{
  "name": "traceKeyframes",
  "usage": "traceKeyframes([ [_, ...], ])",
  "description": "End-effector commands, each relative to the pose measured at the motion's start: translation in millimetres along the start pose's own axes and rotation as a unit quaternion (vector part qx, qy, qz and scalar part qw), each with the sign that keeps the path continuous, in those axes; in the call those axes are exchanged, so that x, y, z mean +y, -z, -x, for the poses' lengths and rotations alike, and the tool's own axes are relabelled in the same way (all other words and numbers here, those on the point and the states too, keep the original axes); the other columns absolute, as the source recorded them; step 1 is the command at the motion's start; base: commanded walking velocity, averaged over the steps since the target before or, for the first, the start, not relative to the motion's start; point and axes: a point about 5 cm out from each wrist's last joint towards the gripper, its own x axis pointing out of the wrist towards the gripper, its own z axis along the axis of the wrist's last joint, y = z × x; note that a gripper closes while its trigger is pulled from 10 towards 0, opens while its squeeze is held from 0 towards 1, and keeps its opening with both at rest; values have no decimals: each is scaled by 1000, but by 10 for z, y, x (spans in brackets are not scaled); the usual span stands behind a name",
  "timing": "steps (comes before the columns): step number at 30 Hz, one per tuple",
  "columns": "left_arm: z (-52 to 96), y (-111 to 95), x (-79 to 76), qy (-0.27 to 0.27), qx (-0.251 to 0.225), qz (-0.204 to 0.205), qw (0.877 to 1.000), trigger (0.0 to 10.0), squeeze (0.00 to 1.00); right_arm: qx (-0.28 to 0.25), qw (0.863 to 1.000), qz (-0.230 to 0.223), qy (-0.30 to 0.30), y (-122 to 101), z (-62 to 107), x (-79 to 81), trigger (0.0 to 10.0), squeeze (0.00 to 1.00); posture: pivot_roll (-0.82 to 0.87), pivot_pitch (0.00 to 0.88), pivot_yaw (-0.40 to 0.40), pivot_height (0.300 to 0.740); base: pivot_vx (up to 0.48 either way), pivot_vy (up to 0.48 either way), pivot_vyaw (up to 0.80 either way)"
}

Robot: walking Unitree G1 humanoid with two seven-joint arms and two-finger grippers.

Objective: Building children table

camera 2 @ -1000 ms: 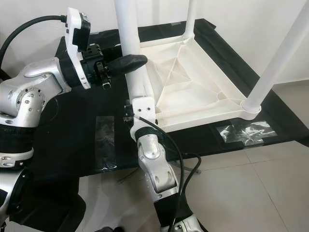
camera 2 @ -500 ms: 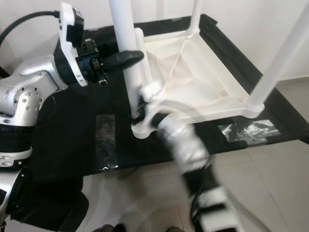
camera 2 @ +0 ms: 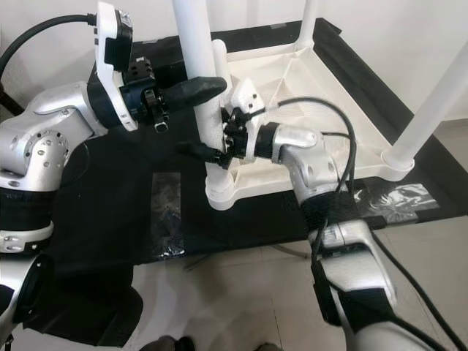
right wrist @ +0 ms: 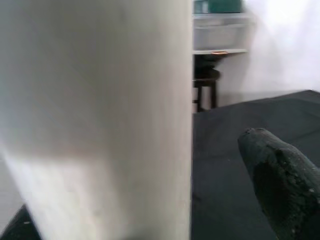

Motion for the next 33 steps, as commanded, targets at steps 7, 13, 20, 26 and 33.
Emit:
traceKeyframes([
  [7, -200, 103, -129, 93, 27, 11, 995, 0, 0, 9, 996, -14, -92, 36, -31, 25, 0, 0, -28, 136, 109, 740, 0, 0, 0],
  [13, -263, 66, -108, 103, 23, 2, 994, 0, 0, 24, 997, -9, -79, 71, -35, -23, 0, 0, -30, 136, 111, 740, 0, 0, 0],
  [20, -363, -10, -1, 59, 3, 5, 998, 10000, 1000, 20, 999, -10, 26, 117, -67, -141, 0, 0, -35, 138, 110, 740, 0, 0, 0],
  [26, -294, -76, 112, 7, -13, 9, 1000, 10000, 0, 21, 985, -61, 161, 343, -100, -123, 0, 0, -46, 141, 95, 740, 0, 0, 0],
  [33, -231, -89, 206, -41, -27, 20, 999, 10000, 0, 34, 915, -163, 368, 779, -388, 552, 0, 0, -34, 148, 77, 740, 0, 0, 0],
])
